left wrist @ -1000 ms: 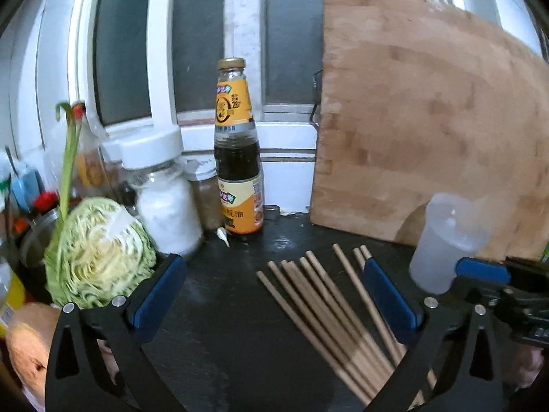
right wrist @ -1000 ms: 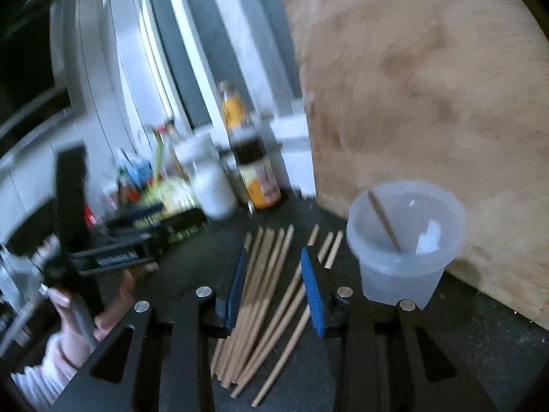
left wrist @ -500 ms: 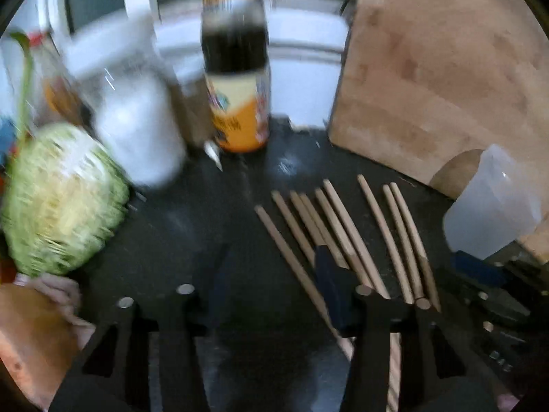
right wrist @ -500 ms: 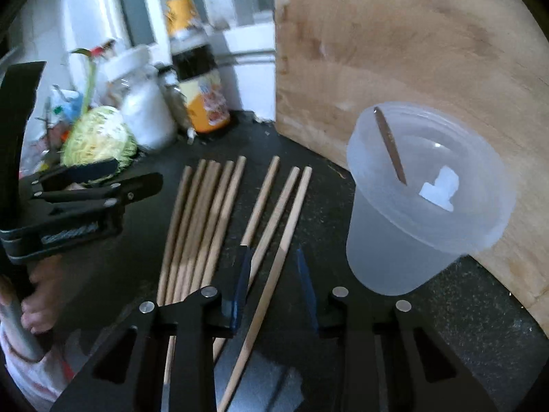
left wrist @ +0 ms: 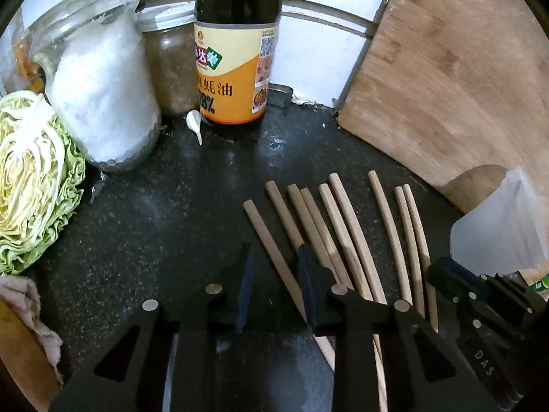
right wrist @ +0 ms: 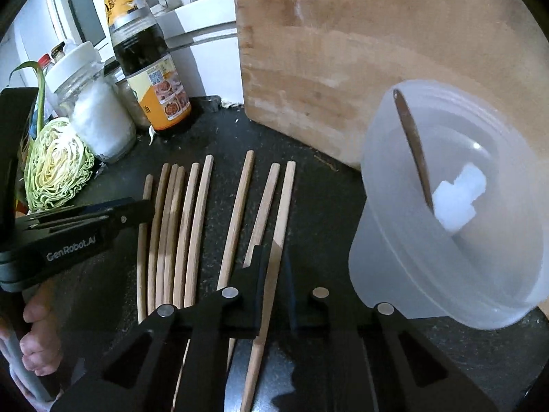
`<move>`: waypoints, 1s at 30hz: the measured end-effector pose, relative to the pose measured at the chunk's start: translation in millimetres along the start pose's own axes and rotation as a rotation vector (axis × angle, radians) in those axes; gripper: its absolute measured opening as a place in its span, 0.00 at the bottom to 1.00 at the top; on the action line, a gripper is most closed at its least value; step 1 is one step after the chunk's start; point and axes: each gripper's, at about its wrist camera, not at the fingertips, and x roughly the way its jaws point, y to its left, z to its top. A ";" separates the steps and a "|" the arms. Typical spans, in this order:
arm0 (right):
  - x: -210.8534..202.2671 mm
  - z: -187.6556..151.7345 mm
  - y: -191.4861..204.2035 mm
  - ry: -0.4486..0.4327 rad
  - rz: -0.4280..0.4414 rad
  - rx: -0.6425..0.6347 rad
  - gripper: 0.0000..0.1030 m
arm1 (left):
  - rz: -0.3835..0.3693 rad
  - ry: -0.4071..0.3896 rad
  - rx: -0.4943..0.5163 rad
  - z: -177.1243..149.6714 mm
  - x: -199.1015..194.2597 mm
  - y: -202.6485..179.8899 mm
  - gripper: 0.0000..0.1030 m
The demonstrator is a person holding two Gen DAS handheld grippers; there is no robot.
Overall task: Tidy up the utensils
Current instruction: 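Lower the right gripper onto the chopsticks and grasp another one, then lift the chopstick upright, lower it into the cup, open the right gripper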
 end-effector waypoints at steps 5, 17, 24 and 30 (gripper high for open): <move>5.1 4.2 0.6 0.005 -0.021 -0.009 0.10 | 0.048 0.003 0.002 3.3 4.4 1.1 0.17; 10.5 9.8 4.2 -0.013 -0.005 -0.019 0.08 | 0.066 -0.037 0.072 8.7 6.9 -19.4 0.06; -42.4 5.7 -0.9 -0.168 0.152 -0.014 0.08 | 0.018 -0.221 0.127 6.2 -66.9 -33.8 0.06; -124.6 -2.5 -22.6 -0.470 0.296 0.012 0.07 | -0.053 -0.411 0.195 4.7 -155.4 -51.2 0.06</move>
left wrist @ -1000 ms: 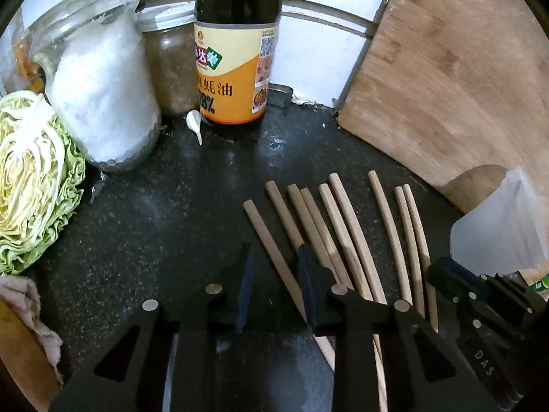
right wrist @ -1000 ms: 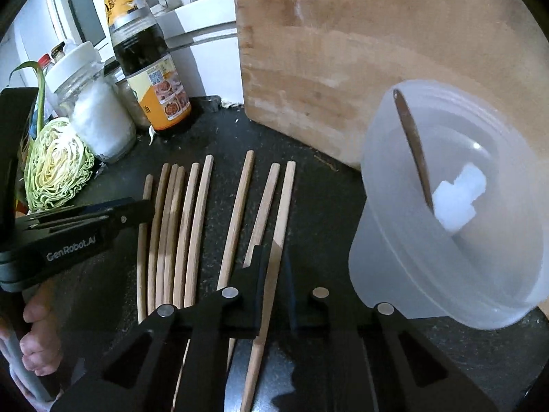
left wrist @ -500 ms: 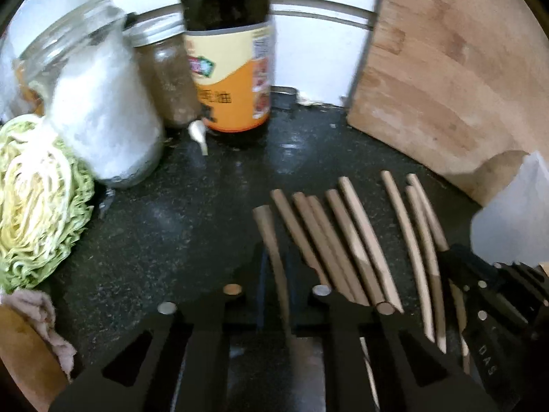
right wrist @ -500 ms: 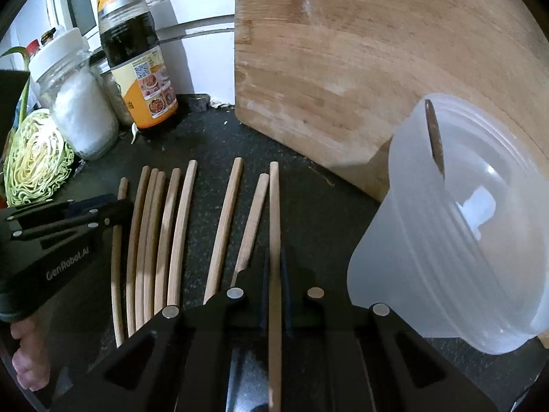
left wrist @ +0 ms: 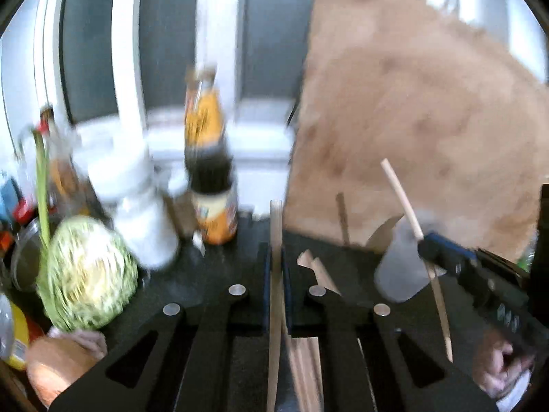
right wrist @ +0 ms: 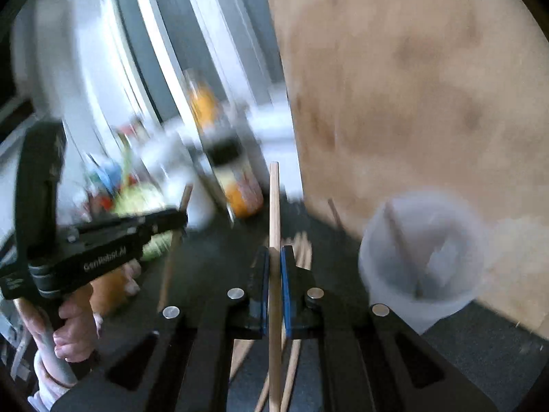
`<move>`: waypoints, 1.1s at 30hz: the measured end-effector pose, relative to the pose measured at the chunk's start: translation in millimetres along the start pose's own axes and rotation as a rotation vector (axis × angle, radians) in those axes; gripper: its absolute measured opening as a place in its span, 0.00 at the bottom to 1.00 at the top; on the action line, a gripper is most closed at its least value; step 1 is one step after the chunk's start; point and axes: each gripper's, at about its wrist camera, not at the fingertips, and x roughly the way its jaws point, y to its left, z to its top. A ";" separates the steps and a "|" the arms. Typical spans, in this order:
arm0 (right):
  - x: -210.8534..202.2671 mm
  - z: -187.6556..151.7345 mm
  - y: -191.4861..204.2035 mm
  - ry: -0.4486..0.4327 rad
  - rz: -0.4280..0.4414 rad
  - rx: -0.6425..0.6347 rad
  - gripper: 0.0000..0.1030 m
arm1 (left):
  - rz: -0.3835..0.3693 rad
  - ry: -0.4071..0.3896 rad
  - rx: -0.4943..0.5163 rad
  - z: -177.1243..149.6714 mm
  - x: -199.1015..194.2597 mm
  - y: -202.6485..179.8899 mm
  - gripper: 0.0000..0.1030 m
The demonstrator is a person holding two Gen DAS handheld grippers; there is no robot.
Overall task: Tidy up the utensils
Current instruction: 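Lift the chopstick upright, lower it into the cup, open the right gripper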
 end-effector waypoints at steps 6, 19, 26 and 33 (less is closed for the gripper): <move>-64.1 41.2 -27.7 -0.301 0.011 0.122 0.07 | -0.133 -0.217 0.046 45.6 -64.7 -26.0 0.06; -58.7 81.5 -80.7 -0.461 -0.133 0.152 0.07 | -0.347 -0.333 0.070 122.6 -37.2 -101.3 0.06; -55.9 82.2 -84.6 -0.349 -0.189 0.094 0.07 | -0.375 -0.389 0.006 119.5 2.8 -111.2 0.06; -84.9 80.7 -84.3 -0.381 -0.149 0.098 0.08 | -0.375 -0.381 -0.083 98.2 33.7 -101.7 0.06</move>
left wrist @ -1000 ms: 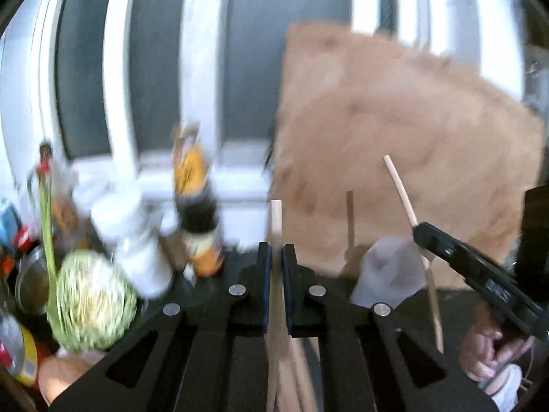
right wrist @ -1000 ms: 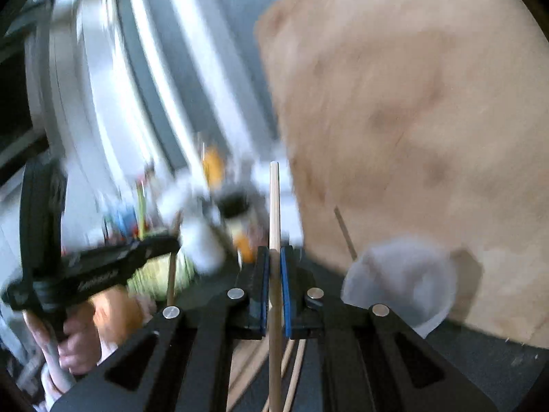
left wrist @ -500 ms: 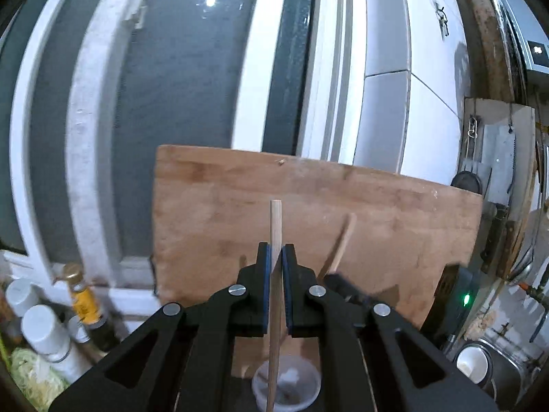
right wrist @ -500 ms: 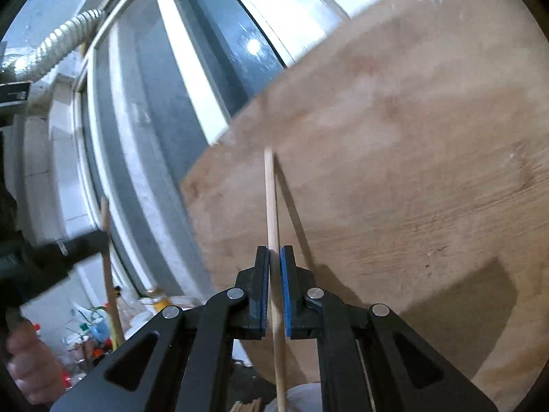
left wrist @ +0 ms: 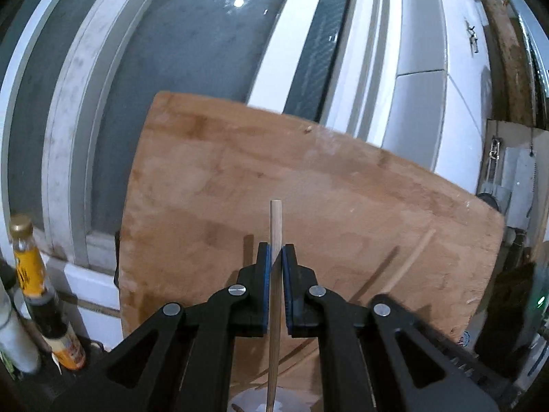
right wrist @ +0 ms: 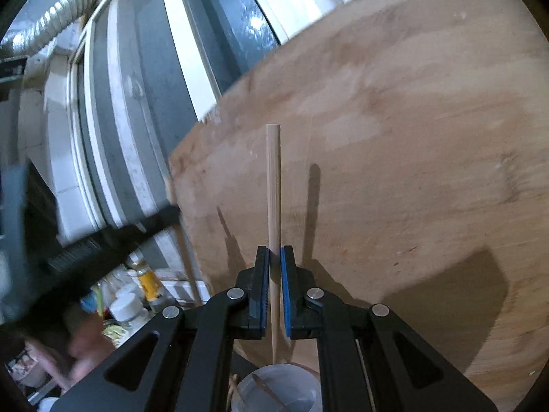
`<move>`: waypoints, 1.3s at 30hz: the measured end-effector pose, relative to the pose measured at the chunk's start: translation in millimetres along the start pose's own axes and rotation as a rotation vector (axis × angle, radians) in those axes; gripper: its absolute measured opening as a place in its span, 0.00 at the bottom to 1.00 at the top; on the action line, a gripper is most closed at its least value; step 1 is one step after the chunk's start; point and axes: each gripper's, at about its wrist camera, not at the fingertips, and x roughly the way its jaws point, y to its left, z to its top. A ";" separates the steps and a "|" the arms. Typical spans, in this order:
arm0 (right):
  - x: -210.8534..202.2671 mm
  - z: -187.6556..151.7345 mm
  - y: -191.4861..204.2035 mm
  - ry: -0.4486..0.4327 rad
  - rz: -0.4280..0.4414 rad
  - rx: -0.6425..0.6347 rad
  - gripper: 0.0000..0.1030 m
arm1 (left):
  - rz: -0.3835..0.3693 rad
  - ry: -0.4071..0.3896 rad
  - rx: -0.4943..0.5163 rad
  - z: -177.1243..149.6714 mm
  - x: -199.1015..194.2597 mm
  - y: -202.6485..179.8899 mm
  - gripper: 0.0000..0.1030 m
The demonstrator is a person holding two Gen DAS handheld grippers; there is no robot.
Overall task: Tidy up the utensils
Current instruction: 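Lift the chopstick upright, lower it into the cup, open the right gripper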
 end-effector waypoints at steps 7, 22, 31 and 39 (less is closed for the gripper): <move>27.3 -6.6 -7.9 0.207 -0.010 0.006 0.08 | 0.024 0.040 -0.026 -27.6 13.9 11.2 0.06; 80.1 -43.4 -19.2 0.549 -0.045 0.064 0.08 | 0.002 0.158 -0.046 -74.6 40.1 38.9 0.06; 75.2 -44.8 -28.0 0.572 -0.076 0.070 0.08 | 0.010 0.174 0.047 -86.1 48.1 38.6 0.07; 76.6 -51.6 -3.7 0.592 -0.138 -0.036 0.28 | 0.104 0.123 0.166 -84.2 15.7 26.3 0.67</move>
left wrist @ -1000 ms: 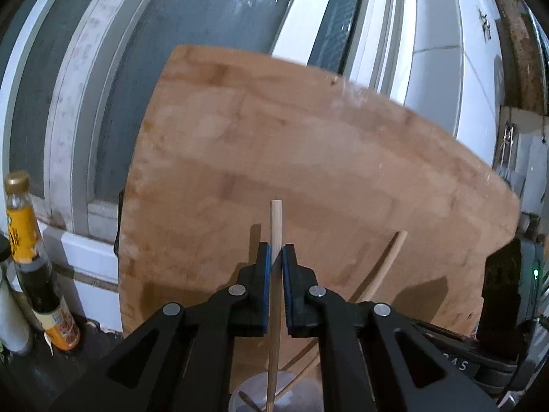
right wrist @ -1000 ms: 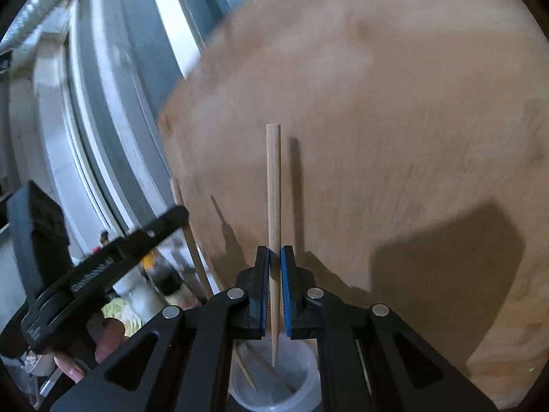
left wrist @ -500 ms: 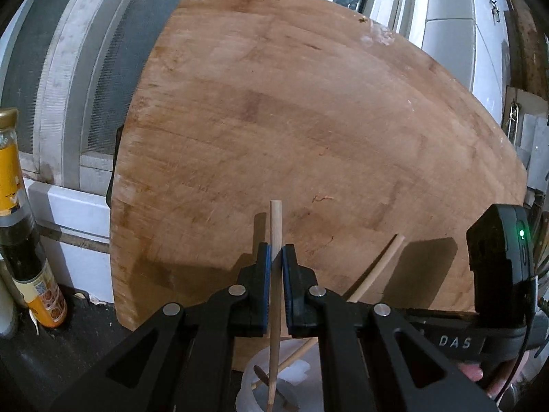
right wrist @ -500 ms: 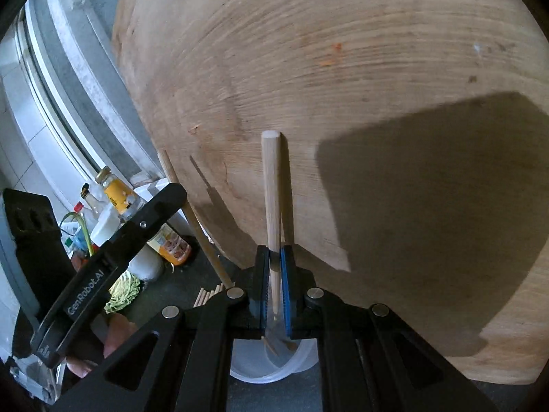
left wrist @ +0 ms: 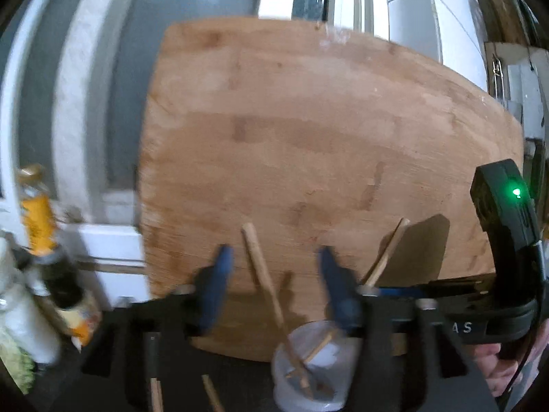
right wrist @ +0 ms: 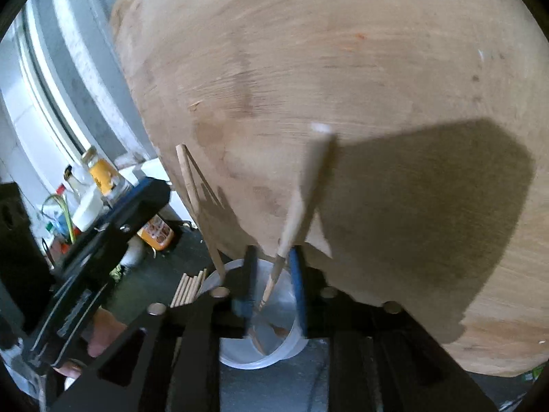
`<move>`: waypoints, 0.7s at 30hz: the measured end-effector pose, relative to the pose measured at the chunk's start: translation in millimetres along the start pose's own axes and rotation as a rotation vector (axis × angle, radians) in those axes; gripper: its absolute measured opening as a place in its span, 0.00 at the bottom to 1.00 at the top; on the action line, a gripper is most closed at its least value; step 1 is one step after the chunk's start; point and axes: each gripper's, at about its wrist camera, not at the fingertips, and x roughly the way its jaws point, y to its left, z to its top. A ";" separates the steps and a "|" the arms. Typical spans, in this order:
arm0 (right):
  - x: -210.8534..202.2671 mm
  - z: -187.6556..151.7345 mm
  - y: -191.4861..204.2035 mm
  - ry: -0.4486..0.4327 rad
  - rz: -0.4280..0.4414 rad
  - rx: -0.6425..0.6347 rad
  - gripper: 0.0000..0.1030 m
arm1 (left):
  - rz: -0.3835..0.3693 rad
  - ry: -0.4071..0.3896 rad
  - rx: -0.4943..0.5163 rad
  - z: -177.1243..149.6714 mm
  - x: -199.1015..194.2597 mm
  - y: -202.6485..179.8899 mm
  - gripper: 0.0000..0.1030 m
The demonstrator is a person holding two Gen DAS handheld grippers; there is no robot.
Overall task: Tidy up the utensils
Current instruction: 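Lift the chopstick upright, lower it into the cup, open the right gripper, then move the right gripper back to the remaining chopsticks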
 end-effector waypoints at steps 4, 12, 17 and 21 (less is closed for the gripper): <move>0.0 -3.7 6.7 0.026 -0.026 -0.002 0.32 | 0.060 -0.045 0.008 -8.3 -27.1 8.9 0.84; 8.6 -9.7 24.4 0.014 -0.090 -0.047 0.56 | 0.223 0.031 0.011 5.8 -47.2 47.5 0.94; 8.7 -12.4 25.4 0.017 -0.096 -0.012 0.56 | 0.326 0.183 -0.013 -1.0 -34.6 79.7 0.95; 1.4 -17.6 39.1 0.000 -0.100 -0.060 0.56 | 0.421 0.382 -0.042 -21.1 -6.9 108.7 0.95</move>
